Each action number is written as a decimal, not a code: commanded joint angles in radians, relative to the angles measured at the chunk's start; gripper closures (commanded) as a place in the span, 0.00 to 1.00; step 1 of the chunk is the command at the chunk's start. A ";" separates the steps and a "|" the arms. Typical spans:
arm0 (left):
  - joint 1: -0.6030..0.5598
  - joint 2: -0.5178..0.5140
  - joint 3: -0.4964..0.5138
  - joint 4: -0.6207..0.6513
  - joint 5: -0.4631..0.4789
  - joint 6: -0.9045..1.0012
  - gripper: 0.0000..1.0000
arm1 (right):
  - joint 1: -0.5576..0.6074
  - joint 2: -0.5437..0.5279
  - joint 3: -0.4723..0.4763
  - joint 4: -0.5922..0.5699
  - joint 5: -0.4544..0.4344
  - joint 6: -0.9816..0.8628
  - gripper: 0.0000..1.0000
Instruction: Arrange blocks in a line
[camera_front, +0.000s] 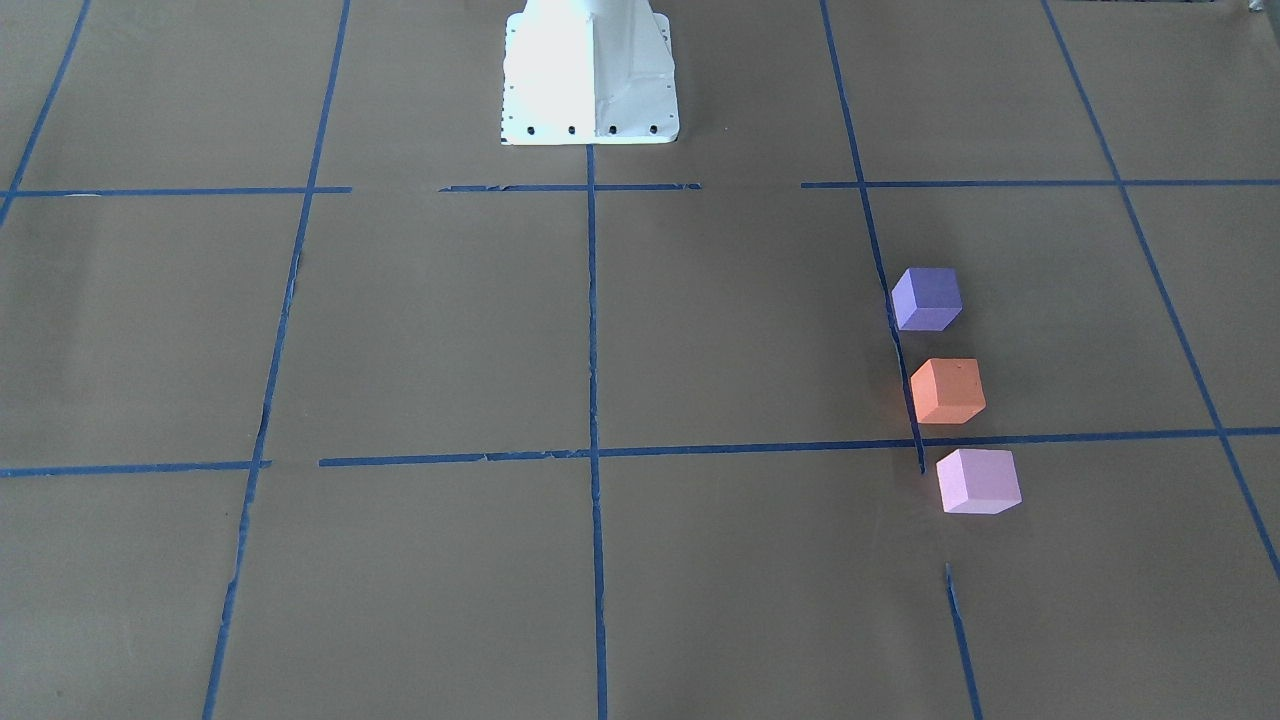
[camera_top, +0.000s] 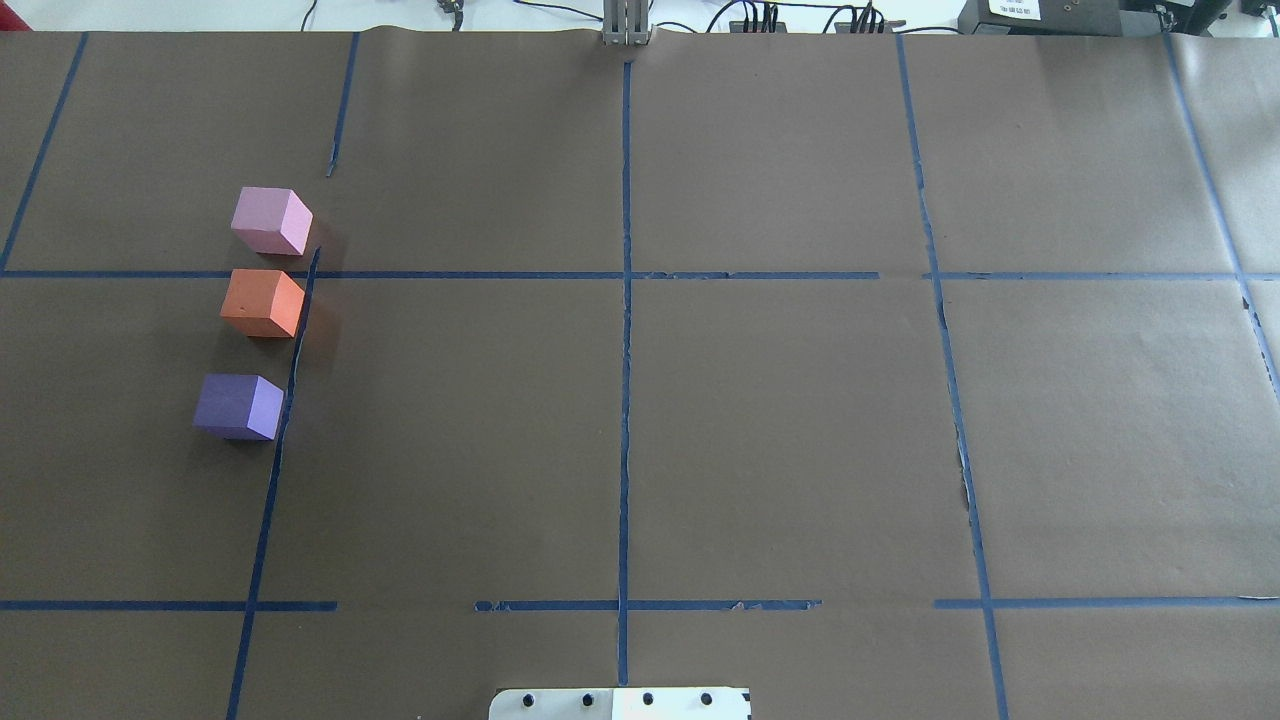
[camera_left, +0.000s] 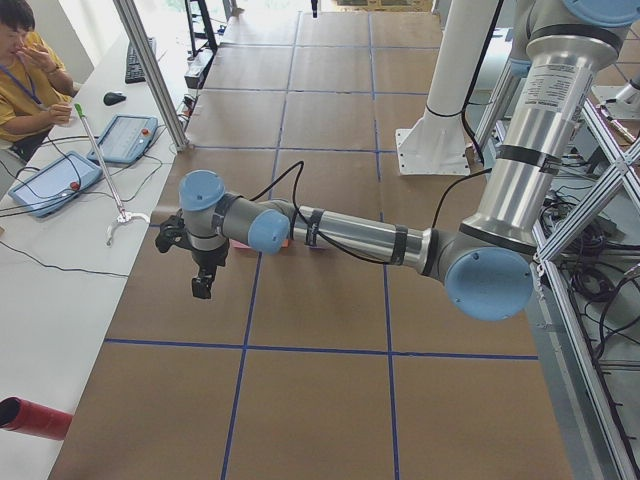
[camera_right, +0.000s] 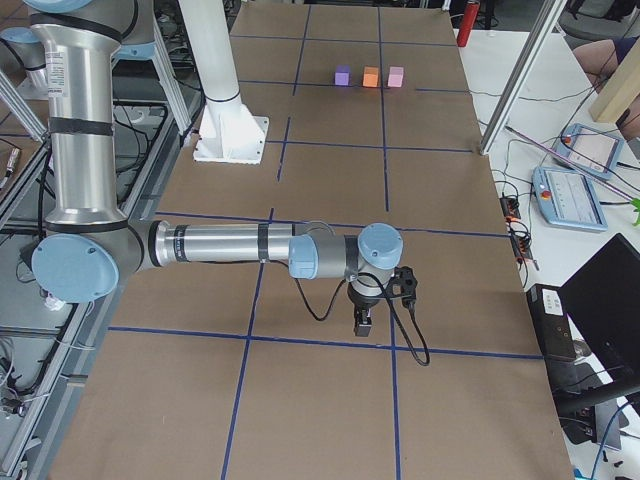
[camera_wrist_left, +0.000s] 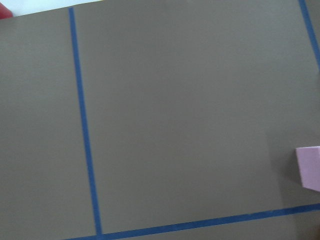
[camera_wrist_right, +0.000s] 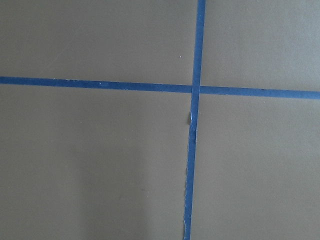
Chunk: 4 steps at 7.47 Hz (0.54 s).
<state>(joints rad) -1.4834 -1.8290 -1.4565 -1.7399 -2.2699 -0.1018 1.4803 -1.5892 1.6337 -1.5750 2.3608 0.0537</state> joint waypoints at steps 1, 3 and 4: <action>-0.072 0.024 0.056 0.000 -0.002 0.127 0.03 | 0.000 0.000 0.000 0.000 0.000 0.000 0.00; -0.072 0.039 0.056 -0.001 -0.003 0.137 0.03 | 0.000 0.000 0.000 0.000 0.000 0.000 0.00; -0.072 0.040 0.057 0.000 -0.005 0.139 0.03 | 0.000 0.000 0.000 0.000 0.000 0.000 0.00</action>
<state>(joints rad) -1.5539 -1.7934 -1.4013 -1.7403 -2.2735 0.0302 1.4803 -1.5892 1.6337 -1.5750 2.3608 0.0537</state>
